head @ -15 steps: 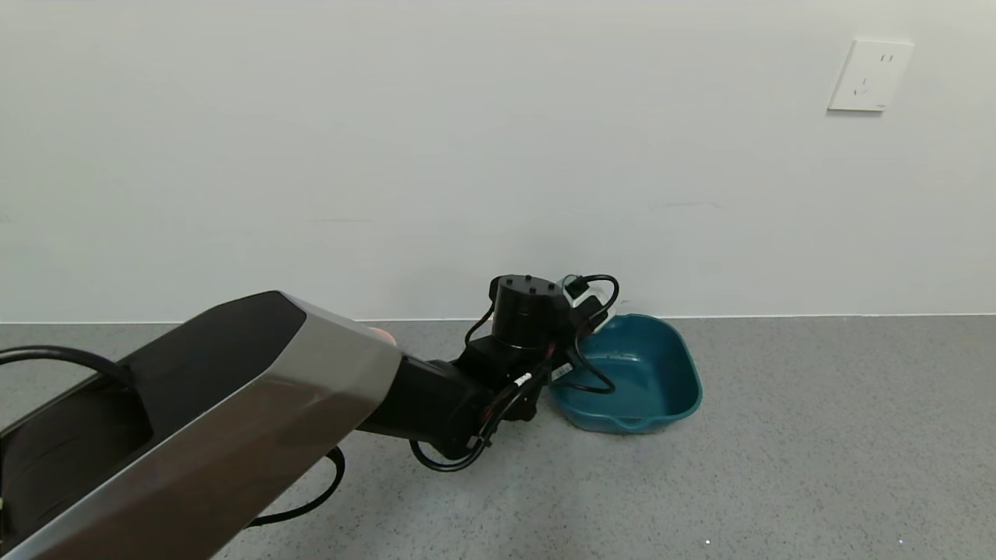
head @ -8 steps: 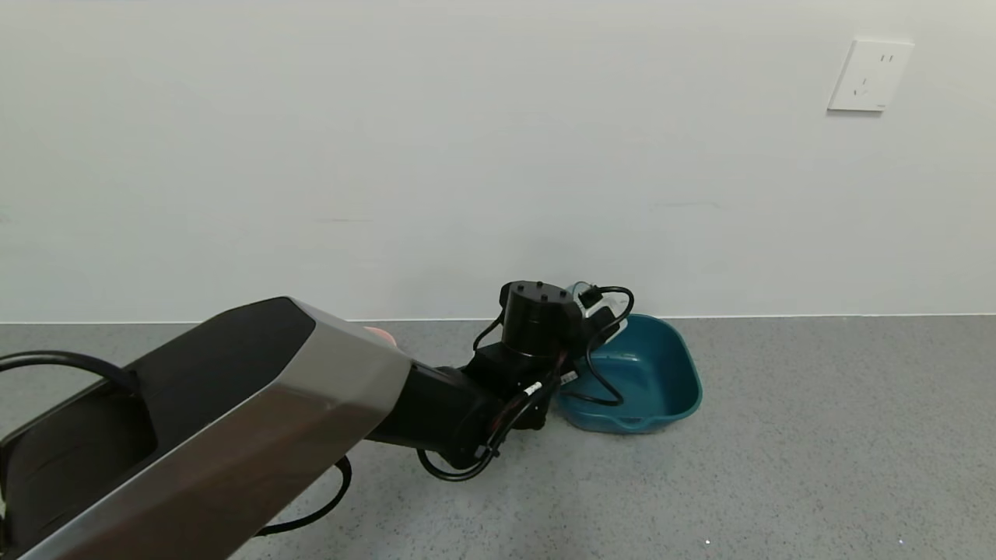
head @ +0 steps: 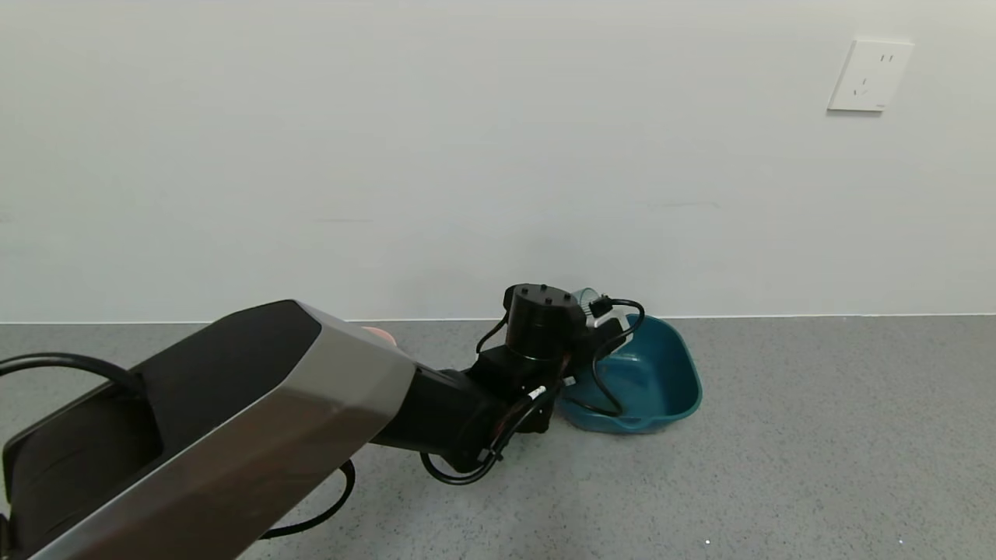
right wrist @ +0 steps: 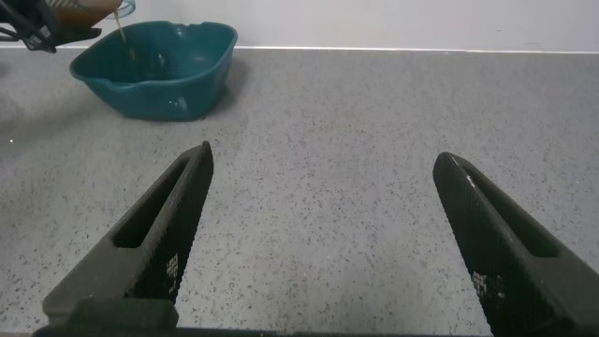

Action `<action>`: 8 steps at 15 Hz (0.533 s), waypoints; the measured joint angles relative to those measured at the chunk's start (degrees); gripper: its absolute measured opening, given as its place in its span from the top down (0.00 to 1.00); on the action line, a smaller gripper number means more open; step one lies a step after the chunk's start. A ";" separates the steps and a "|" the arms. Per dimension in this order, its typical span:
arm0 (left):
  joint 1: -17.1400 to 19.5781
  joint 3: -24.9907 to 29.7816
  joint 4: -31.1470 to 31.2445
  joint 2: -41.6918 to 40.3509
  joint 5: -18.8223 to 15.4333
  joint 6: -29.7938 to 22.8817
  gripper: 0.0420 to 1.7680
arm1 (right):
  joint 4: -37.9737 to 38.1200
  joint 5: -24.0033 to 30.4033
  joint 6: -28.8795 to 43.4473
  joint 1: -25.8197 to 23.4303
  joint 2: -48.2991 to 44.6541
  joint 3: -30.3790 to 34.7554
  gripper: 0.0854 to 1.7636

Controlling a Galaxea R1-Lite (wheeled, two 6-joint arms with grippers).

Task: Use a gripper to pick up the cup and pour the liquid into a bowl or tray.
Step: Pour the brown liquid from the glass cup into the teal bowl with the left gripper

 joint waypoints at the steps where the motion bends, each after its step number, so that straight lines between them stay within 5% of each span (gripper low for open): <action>1: 0.05 0.00 -0.02 -0.06 0.20 1.44 0.26 | 0.02 0.00 0.00 0.00 0.00 0.00 0.03; 8: 0.35 -0.17 -0.41 -0.35 0.77 9.70 0.26 | 0.02 0.00 0.00 0.00 0.00 0.00 0.03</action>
